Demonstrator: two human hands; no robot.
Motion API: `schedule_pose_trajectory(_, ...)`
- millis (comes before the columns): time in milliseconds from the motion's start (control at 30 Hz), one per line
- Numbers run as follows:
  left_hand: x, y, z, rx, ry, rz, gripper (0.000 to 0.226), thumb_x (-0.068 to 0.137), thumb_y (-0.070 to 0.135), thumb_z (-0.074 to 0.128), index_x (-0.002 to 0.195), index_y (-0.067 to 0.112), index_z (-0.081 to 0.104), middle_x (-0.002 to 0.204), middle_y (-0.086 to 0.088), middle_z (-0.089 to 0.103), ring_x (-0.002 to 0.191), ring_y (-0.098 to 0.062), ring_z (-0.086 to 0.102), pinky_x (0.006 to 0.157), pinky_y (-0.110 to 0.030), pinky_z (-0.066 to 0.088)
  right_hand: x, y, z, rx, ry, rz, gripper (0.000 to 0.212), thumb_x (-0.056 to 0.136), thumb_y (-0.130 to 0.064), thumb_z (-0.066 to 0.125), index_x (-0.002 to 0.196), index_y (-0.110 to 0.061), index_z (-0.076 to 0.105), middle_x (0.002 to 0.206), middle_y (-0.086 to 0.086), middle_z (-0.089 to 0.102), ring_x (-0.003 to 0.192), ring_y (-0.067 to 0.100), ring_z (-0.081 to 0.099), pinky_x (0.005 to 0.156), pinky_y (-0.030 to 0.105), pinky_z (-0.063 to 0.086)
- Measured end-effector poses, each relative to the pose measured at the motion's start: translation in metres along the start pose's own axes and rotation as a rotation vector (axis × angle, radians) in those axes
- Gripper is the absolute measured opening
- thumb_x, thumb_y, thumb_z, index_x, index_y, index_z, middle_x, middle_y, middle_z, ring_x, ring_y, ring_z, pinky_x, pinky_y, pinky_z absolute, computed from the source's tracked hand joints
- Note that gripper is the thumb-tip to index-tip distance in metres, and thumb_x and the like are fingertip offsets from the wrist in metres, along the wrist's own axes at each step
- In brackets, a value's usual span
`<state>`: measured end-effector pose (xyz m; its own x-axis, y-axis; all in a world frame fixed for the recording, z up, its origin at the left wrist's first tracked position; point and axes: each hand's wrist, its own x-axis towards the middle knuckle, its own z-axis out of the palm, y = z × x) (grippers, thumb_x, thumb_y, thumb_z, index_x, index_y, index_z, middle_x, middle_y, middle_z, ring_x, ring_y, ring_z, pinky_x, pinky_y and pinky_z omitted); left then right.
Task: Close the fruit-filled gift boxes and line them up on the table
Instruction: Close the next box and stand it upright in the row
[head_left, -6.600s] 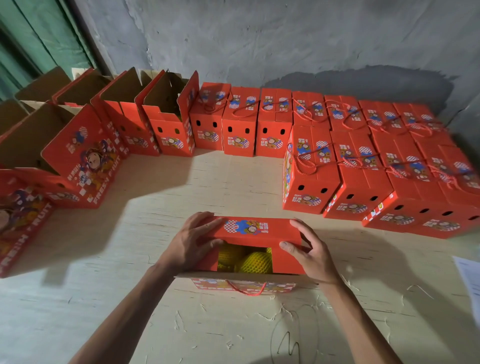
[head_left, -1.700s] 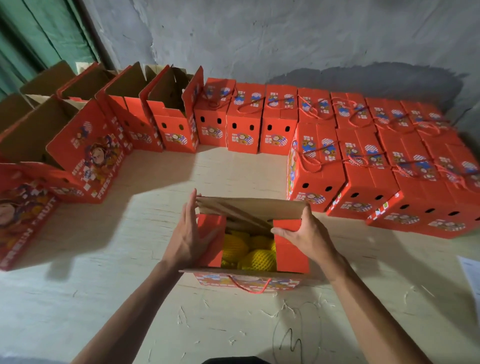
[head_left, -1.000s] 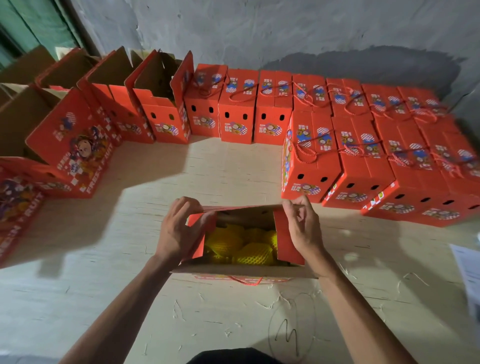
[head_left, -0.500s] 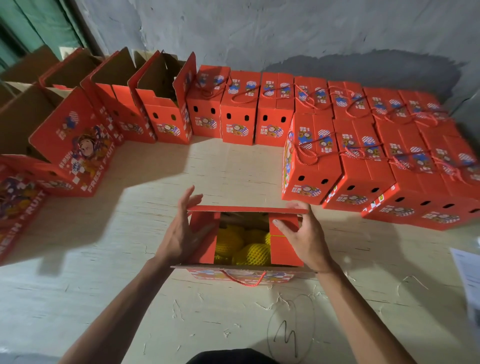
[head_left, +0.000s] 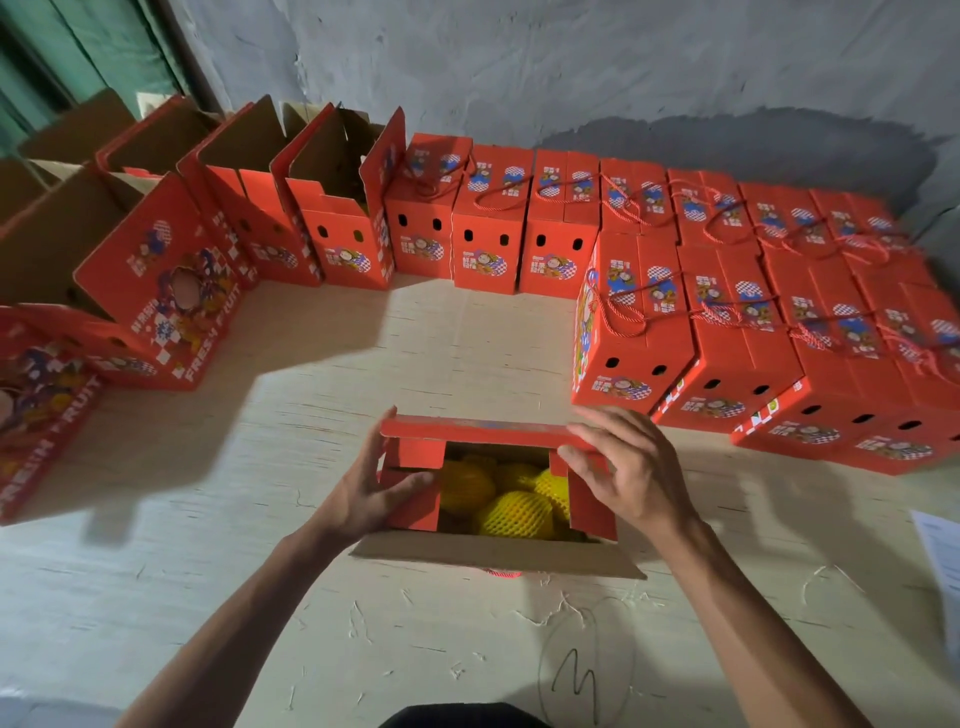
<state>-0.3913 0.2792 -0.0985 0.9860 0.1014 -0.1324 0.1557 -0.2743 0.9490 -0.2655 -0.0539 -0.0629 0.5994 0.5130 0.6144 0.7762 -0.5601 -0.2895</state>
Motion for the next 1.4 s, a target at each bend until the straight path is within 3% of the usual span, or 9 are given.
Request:
schedule_pose_trajectory(133,-0.001,0.002,0.001,-0.075,0.043,-0.015,0.102,0.079,0.037,0.087,0.157,0.046,0.021,0.141,0.001,0.06,0.131,-0.019,0.06,0.1,-0.042,0.056,0.015,-0.009,-0.002,0.118,-0.084,0.07,0.037,0.097,-0.041,0.07,0.101,-0.006,0.082,0.108,0.004,0.079,0.098,0.018,0.075,0.077,0.04,0.062)
schedule_pose_trajectory(233,0.0,0.006,0.0,-0.053,0.089,-0.017,0.105,0.078,0.049,0.085,0.157,0.054,0.016,0.154,-0.002,0.049,0.136,-0.023,0.055,0.106,-0.051,0.051,0.016,-0.006,-0.006,0.158,-0.186,0.085,0.043,0.089,-0.044,0.075,0.109,-0.007,0.08,0.112,0.005,0.078,0.103,0.017,0.075,0.082,0.04,0.063)
schedule_pose_trajectory(367,-0.001,-0.001,-0.002,-0.083,0.066,-0.048,0.11,0.078,0.04,0.087,0.159,0.048,0.012,0.155,0.008,0.045,0.132,-0.005,0.056,0.099,-0.027,0.055,0.011,-0.005,-0.005,0.156,-0.243,0.042,0.051,0.086,-0.045,0.075,0.116,-0.004,0.077,0.119,0.009,0.075,0.108,0.022,0.073,0.086,0.043,0.063)
schedule_pose_trajectory(467,0.0,-0.001,-0.001,-0.104,0.035,-0.074,0.122,0.064,0.056,0.092,0.16,0.036,0.02,0.144,0.006,0.056,0.129,-0.009,0.059,0.103,-0.032,0.053,0.01,-0.004,0.0,0.089,-0.178,-0.042,0.045,0.085,-0.037,0.08,0.115,-0.003,0.078,0.116,0.009,0.076,0.105,0.022,0.075,0.085,0.041,0.063)
schedule_pose_trajectory(633,0.001,0.002,0.001,-0.095,0.009,-0.084,0.114,0.072,0.029,0.089,0.161,0.027,0.019,0.142,0.0,0.054,0.119,0.0,0.061,0.089,-0.018,0.054,-0.003,-0.003,0.01,-0.02,-0.09,-0.185,0.041,0.089,-0.033,0.082,0.116,-0.003,0.077,0.119,0.008,0.075,0.11,0.021,0.073,0.089,0.04,0.062)
schedule_pose_trajectory(800,-0.001,0.007,0.002,-0.112,0.014,-0.083,0.111,0.072,0.024,0.088,0.16,0.025,0.02,0.145,0.004,0.049,0.121,-0.006,0.062,0.097,-0.031,0.056,-0.007,-0.001,0.014,-0.043,-0.239,-0.287,0.046,0.096,-0.026,0.074,0.135,-0.003,0.066,0.142,0.01,0.062,0.133,0.024,0.059,0.106,0.042,0.052)
schedule_pose_trajectory(900,0.0,0.007,0.001,-0.126,-0.013,-0.073,0.105,0.076,0.02,0.086,0.159,0.028,0.022,0.143,0.006,0.05,0.119,-0.007,0.064,0.087,-0.028,0.059,-0.009,-0.001,0.013,-0.086,-0.298,-0.303,0.05,0.098,-0.024,0.07,0.141,-0.001,0.059,0.148,0.013,0.056,0.14,0.025,0.052,0.112,0.043,0.047)
schedule_pose_trajectory(1167,0.002,0.006,0.0,-0.13,-0.07,-0.043,0.094,0.081,0.005,0.083,0.155,0.025,0.028,0.134,0.0,0.059,0.117,-0.013,0.066,0.083,-0.025,0.058,-0.01,-0.01,0.016,0.013,-0.262,-0.157,0.046,0.091,-0.013,0.079,0.134,0.0,0.066,0.14,0.013,0.063,0.134,0.03,0.058,0.105,0.047,0.052)
schedule_pose_trajectory(1400,0.0,0.01,0.0,-0.015,0.044,-0.014,0.088,0.089,0.041,0.077,0.158,0.047,0.022,0.145,0.023,0.05,0.126,0.003,0.058,0.094,-0.016,0.051,-0.017,-0.013,0.021,0.005,-0.197,-0.15,0.037,0.092,-0.014,0.079,0.126,-0.004,0.072,0.134,0.009,0.068,0.129,0.029,0.062,0.101,0.048,0.055)
